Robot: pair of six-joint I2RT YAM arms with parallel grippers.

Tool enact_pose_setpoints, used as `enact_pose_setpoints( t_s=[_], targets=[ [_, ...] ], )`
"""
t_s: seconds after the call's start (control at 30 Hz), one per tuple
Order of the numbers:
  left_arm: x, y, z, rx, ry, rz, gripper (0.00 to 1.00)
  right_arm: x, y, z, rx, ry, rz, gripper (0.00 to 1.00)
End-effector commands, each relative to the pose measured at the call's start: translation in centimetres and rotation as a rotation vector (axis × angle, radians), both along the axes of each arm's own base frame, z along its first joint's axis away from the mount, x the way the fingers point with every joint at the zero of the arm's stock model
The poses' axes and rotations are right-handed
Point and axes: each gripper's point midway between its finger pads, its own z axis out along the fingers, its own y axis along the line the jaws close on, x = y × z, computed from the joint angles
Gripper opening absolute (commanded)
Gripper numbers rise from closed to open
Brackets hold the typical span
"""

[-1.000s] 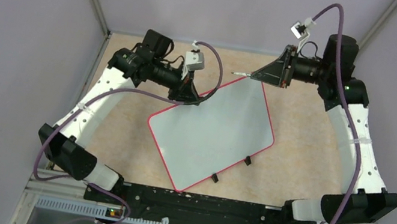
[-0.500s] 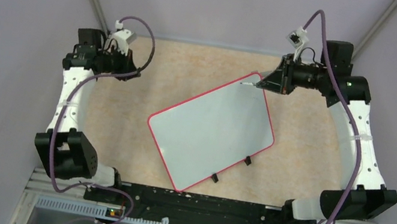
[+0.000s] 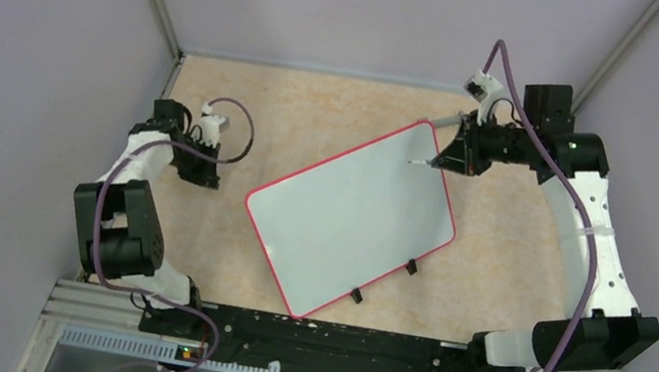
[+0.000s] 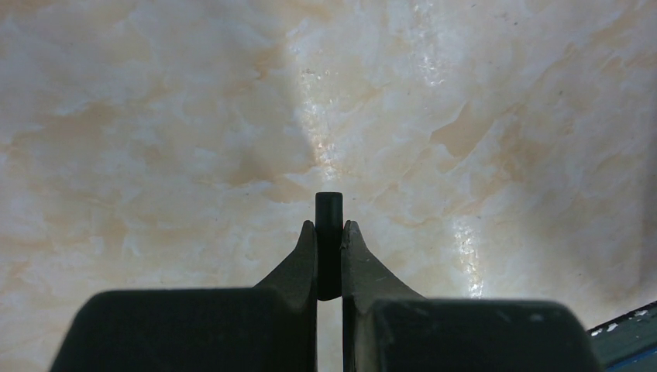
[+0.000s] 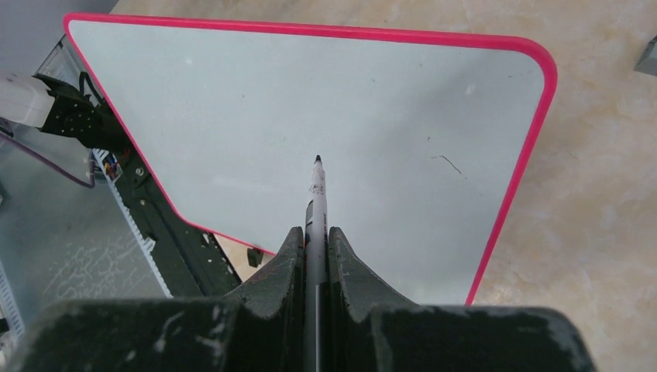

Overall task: Write a sentence on the whiteboard
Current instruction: Place the pen cap at the center of the board.

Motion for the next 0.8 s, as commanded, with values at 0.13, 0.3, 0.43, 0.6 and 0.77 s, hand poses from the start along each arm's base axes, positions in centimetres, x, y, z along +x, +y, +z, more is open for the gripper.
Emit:
enact_pose_setpoints(
  t_s=[0.13, 0.3, 0.43, 0.6, 0.77],
  targets=[
    [-0.2, 0.9, -2.6, 0.042, 0.017, 0.005, 0.0, -1.7, 1.7, 0.4, -0.005, -0.09, 0.078, 0.0],
    [-1.1, 0.6, -3.5, 0.037, 0.045, -0.008, 0.04, -2.5, 2.6, -0.1, 0.0, -0.075, 0.111, 0.0],
    [-1.7, 0.6, -4.4, 0.04, 0.068, -0.012, 0.06, -3.1, 3.3, -0.1, 0.015, -0.067, 0.136, 0.0],
    [-2.2, 0.3, -4.9, 0.03, 0.082, -0.027, 0.13, -3.4, 3.6, 0.1, 0.018, -0.065, 0.147, 0.0],
    [-2.6, -0.1, -5.2, 0.017, 0.097, -0.041, 0.21, -3.7, 3.8, 0.1, 0.015, -0.06, 0.154, 0.0]
  ],
)
